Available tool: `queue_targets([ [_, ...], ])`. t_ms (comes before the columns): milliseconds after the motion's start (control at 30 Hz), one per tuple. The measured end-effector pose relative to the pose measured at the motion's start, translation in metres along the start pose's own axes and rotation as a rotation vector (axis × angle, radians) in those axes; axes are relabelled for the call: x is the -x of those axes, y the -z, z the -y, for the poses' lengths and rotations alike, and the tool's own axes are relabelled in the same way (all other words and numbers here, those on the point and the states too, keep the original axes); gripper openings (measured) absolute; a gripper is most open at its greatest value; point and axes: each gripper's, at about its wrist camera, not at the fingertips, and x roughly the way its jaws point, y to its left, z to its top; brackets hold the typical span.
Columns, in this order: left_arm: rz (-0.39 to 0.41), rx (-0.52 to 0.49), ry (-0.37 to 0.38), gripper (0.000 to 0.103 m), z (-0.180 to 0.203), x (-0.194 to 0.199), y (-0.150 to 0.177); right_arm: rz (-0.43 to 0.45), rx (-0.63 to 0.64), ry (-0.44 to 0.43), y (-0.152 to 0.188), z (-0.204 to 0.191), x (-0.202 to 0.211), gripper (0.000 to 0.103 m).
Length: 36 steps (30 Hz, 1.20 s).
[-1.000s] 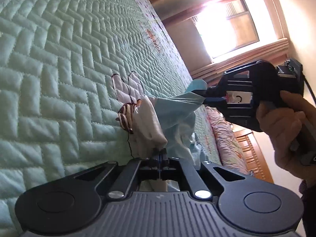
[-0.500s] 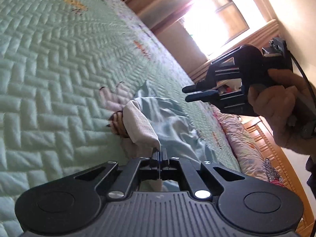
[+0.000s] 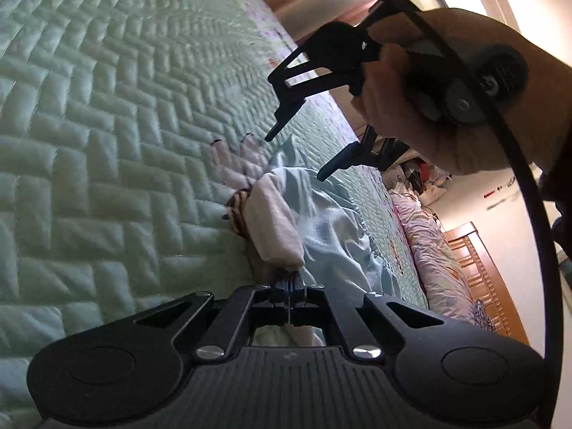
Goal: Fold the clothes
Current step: 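Lift the gripped edge with both tools and fold the jacket over onto itself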
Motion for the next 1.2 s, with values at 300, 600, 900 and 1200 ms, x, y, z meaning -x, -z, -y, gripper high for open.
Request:
queue_targets([
  [300,-0.004,0.005,-0.001,0.000,-0.002,0.004,0.000,-0.016,-0.052,0.108,0.013,0.016,-0.025,0.006],
  [600,0.037,-0.095,-0.015,0.000,0.015,0.007,0.004,0.047,-0.191,-0.148,0.018,0.073,-0.003,0.005],
  [900,0.132,-0.357,-0.003,0.000,0.065,0.023,0.019,0.115,-0.343,-0.458,0.024,0.149,0.022,0.005],
  [1200,0.157,-0.734,0.074,0.000,0.156,0.043,0.070,0.187,-0.460,-0.676,0.053,0.262,0.039,0.005],
])
